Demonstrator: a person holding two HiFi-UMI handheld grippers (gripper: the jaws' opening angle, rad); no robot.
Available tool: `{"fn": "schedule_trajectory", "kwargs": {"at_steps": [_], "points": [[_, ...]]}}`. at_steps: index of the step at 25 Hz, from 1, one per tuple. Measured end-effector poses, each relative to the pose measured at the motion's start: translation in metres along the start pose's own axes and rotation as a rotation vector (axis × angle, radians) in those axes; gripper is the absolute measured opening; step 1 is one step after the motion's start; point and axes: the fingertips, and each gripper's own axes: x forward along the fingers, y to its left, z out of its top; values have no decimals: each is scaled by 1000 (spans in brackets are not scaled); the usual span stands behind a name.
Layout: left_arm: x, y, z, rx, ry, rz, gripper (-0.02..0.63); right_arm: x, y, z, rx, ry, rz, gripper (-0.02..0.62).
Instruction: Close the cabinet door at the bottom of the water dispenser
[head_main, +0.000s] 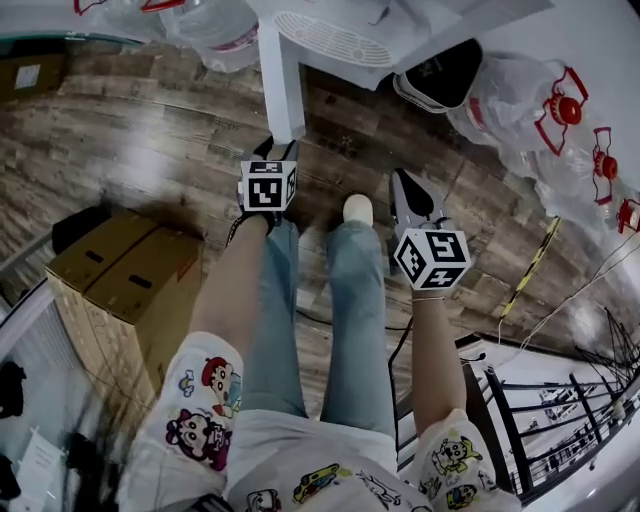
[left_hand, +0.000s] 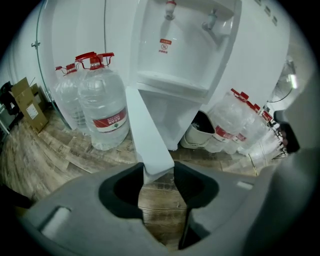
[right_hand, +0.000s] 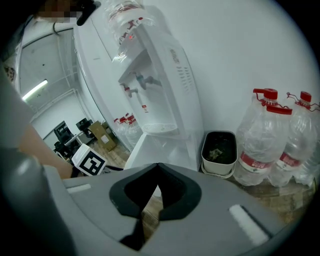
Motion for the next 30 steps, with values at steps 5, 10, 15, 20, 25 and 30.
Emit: {"fn": "schedule_trajectory", "kwargs": {"at_steps": [5, 10, 15, 20, 25, 30], "points": [[4, -25, 6, 46, 32, -10, 187, -9, -19, -1, 35, -18, -6, 12], [14, -46, 15, 99, 64, -20, 179, -13, -37, -3, 76, -28, -19, 11], [29, -72, 29, 142, 80, -27, 155, -23, -54, -3, 104, -36, -28, 12], [45, -99, 48, 173, 84, -50, 146, -30, -79, -5, 155, -49, -70, 11], [59, -120, 65, 223, 97, -79, 146, -30, -97, -8, 205, -62, -107, 12], [68, -134, 79, 263, 100, -99, 144, -27, -104, -3, 230, -79, -115, 11]]}}
